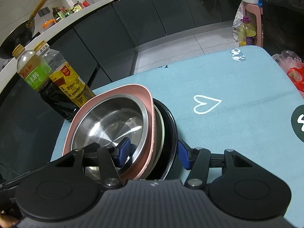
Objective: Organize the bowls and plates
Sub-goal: 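Open both grippers and withdraw from the stacked dishes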
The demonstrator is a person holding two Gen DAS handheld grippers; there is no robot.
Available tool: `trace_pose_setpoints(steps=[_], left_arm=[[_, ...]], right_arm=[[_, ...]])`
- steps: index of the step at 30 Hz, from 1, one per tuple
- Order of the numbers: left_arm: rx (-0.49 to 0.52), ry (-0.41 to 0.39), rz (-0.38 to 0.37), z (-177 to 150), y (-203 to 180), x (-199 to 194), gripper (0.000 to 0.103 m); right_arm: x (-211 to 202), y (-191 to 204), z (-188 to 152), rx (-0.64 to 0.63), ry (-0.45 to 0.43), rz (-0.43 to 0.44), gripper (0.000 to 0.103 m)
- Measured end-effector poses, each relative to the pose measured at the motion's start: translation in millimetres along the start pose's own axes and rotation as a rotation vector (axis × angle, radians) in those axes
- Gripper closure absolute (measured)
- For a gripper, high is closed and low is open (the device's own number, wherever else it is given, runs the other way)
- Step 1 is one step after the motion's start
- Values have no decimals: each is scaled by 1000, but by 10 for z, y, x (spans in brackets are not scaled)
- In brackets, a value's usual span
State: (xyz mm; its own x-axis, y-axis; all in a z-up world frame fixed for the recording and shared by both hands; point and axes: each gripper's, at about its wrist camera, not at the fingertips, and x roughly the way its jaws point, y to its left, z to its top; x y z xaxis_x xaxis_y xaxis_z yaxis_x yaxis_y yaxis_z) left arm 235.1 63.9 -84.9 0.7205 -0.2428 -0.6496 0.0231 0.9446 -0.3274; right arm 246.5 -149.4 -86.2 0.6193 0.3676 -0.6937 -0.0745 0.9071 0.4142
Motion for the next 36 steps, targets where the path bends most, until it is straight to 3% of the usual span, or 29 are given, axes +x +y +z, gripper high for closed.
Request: trace_pose_setpoints(steps=[5,20,36], left_arm=[[91,-68,71,-12,-84,-107,47],[96,-137,55,-53,-117,-506,47],[143,-189,87,-440,-227,-1085,47]], right_arm=[[-16,5,-9,-13,-20,-16,65],[-339,25,-43,-38,-102,-47,65],[-775,316,-434,-129,-177,-64,65]])
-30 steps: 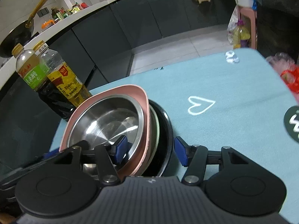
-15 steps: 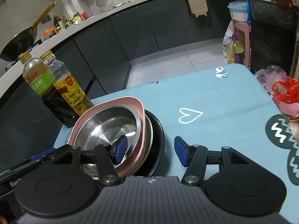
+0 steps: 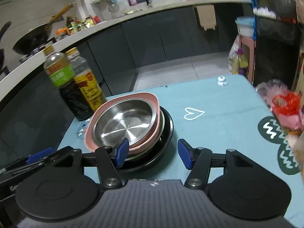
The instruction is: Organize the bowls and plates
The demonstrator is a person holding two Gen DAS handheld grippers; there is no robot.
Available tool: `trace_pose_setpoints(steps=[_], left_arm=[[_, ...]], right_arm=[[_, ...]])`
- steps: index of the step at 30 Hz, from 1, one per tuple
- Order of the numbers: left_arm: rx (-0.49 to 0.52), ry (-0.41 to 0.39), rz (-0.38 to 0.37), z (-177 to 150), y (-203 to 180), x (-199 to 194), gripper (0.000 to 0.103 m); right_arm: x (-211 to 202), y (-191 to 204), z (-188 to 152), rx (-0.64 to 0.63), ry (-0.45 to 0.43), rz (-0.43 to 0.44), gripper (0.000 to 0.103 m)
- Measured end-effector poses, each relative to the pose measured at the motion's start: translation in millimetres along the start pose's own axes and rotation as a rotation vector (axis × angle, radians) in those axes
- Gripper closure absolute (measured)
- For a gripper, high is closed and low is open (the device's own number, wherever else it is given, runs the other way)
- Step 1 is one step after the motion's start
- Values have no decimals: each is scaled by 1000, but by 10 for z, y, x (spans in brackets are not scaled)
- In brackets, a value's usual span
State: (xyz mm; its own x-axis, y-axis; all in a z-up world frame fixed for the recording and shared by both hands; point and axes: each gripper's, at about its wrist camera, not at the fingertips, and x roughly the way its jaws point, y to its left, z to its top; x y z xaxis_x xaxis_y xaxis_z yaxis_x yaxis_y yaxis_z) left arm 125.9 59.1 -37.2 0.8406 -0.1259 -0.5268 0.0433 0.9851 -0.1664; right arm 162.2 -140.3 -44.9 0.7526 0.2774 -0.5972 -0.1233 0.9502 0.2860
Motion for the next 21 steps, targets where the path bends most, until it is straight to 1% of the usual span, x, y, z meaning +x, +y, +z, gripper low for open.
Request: trace_pose_setpoints(steps=[6,10,14,21], left_arm=[[14,-8,-1,-135,-38,-224,47],[21,-22,6,-235,-55,-371,47],[7,-33,5,-327,-37,-533,47],[-2,-38,20,-446,-40,-771,47]], right_arm=[[-272,200,-205,-102,-83,-28,65],[-358,301,-339,-124,-96,-30,65],[-437,380,-456,-136,-99,-41,65],[-687,519,-654,-187,-166,-87,65]])
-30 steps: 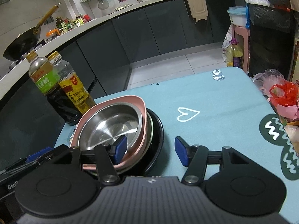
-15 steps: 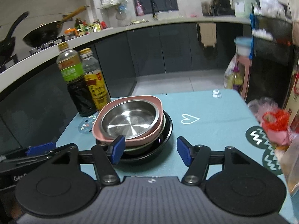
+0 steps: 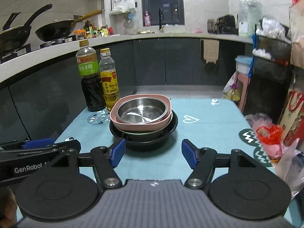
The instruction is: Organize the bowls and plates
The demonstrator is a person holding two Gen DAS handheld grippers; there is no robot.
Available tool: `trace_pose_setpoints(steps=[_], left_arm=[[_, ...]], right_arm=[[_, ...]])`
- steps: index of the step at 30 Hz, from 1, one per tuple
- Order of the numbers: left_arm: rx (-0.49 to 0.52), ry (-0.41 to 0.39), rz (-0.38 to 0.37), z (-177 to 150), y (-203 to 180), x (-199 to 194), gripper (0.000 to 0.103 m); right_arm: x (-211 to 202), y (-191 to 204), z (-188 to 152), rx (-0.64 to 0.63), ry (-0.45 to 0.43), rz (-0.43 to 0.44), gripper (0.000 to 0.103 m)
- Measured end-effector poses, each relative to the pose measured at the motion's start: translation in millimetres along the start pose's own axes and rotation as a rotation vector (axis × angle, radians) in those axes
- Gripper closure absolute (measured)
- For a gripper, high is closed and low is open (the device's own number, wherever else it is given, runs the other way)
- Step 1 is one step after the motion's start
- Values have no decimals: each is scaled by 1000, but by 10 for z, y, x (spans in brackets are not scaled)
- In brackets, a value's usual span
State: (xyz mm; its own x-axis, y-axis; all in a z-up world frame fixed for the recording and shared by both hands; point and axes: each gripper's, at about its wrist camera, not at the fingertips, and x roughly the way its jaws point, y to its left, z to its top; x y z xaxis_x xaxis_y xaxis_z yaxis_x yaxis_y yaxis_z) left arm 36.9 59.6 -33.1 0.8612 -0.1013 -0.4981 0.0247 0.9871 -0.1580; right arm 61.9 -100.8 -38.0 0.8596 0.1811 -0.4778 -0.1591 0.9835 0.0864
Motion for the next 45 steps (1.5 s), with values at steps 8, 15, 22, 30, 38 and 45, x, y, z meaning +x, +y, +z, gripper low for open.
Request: trace_pose_setpoints(steps=[8,15,22,30,38,45], left_arm=[[30,15,-12,-188,-119,-196,47],[70,16,-21,-303,-236,-331,47],[85,4,-23,-336,-295,-433,47],[85,3,-17,-352,-305,-462,47],[76,3,1,-351,-294,-447,47],[70,4,3,-342,-292,-441,47]], right_arm=[[-196,-5,-230,23,-37,-65,65],[-293,-15,-333,29,-38,-87,65],[-379,1,-362,26,-54,-81,65],[-407,8,-376,28,-59,-82,65],[-403,9,-392,28,-48,-85,65],[-399,14,-390,27,-47,-86,65]])
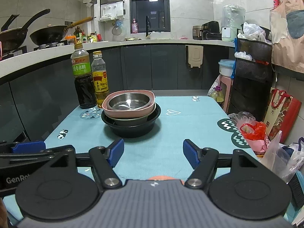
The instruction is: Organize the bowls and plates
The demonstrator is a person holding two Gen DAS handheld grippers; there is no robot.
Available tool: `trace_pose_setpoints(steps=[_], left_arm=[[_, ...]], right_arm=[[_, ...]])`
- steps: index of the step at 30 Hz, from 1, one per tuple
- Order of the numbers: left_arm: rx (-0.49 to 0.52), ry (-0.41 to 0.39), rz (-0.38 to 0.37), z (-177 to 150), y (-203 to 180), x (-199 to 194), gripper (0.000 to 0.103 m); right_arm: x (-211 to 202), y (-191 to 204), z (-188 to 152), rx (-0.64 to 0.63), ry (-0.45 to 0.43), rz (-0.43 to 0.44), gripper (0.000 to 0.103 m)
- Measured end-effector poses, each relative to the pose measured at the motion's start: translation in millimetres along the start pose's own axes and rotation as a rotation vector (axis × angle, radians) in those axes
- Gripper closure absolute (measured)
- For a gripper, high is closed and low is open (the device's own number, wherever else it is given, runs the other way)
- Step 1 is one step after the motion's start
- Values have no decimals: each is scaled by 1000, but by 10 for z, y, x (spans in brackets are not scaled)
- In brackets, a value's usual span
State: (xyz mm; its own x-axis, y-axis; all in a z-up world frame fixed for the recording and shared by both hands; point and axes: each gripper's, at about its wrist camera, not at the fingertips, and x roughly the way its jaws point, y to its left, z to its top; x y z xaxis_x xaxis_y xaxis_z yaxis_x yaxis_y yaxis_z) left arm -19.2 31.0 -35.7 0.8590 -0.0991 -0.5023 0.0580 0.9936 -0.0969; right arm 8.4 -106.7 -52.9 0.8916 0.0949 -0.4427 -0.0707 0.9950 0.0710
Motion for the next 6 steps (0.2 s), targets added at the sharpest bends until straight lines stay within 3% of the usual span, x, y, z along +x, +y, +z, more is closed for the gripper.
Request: trace_pose_setpoints(steps=[6], left_arm=[[-11,-3,7,2,5,0,47]], right_arm=[[0,-4,-5,-7,1,-4,65]])
